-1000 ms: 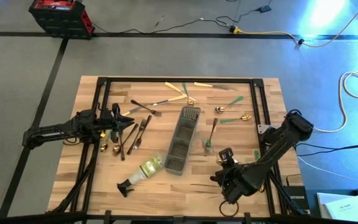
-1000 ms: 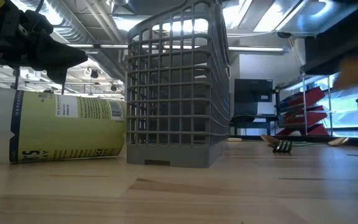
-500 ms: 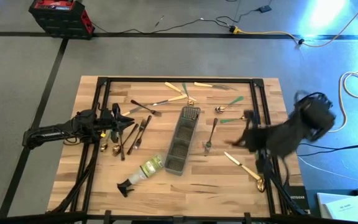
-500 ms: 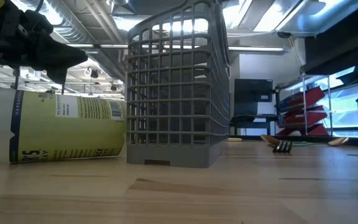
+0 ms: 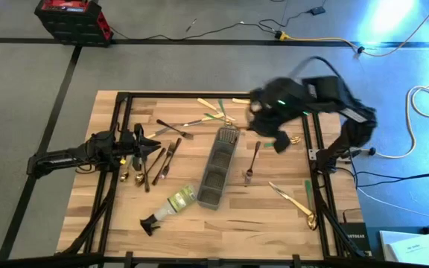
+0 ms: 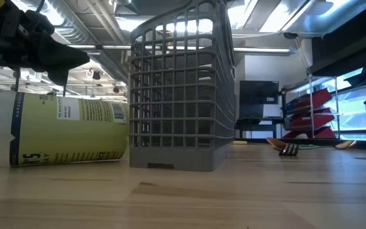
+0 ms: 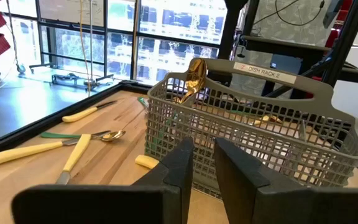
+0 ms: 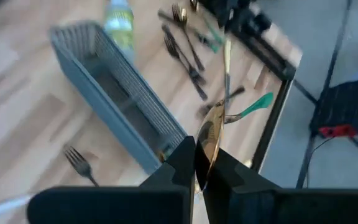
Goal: Sort silverware
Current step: Put the spoon into the silverware basket
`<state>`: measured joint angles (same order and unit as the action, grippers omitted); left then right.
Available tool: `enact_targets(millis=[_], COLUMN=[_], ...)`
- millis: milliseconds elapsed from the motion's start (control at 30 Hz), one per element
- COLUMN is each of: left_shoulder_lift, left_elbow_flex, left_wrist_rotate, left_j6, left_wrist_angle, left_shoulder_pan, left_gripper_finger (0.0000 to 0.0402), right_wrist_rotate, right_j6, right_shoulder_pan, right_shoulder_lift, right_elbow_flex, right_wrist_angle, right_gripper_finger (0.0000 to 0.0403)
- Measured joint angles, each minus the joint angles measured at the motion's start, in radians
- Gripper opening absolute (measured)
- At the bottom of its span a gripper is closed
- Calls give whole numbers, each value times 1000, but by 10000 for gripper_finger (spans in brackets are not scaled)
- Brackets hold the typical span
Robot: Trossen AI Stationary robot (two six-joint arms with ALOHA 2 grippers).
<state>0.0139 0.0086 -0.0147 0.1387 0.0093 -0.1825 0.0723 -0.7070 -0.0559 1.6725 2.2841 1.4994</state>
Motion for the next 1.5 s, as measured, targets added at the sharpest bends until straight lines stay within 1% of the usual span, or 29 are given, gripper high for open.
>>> enact_targets(millis=[67, 133, 200, 267, 300, 467, 567, 833, 1000, 1100, 1300, 1500], left_shoulder_lift=[0, 0, 0, 0, 0, 0, 0, 0, 0, 0, 0, 0], left_elbow_flex=[0, 0, 0, 0, 0, 0, 0, 0, 0, 0, 0, 0], left_wrist_rotate=[0, 0, 0, 0, 0, 0, 0, 0, 0, 0, 0, 0], left_j6=[0, 0, 0, 0, 0, 0, 0, 0, 0, 0, 0, 0], left_wrist_angle=[0, 0, 0, 1, 1, 0, 0, 0, 0, 0, 0, 0], left_shoulder_pan=[0, 0, 0, 0, 0, 0, 0, 0, 0, 0, 0, 0], left_gripper_finger=[51, 51, 51, 51, 51, 51, 51, 51, 51, 51, 51, 51], right_wrist_rotate=[27, 14, -8, -1, -2, -3, -24, -81, -104, -110, -84, -73], right_j6=[-27, -100, -156, -248, -268, -276, -283, -405, -369, -351, -344, -279], right_shoulder_pan=[-46, -71, -71, -69, -69, -62, -62, -63, -63, -63, -61, -61], right_shoulder_lift=[49, 86, 99, 118, 126, 148, 147, 151, 136, 132, 131, 131], right_elbow_flex=[0, -10, -29, -29, -29, -29, -29, -29, -121, -155, -159, -159], right_wrist_angle=[48, 81, 67, 75, 71, 72, 72, 72, 74, 74, 72, 72], right_gripper_finger=[0, 0, 0, 0, 0, 0, 0, 0, 0, 0, 0, 0])
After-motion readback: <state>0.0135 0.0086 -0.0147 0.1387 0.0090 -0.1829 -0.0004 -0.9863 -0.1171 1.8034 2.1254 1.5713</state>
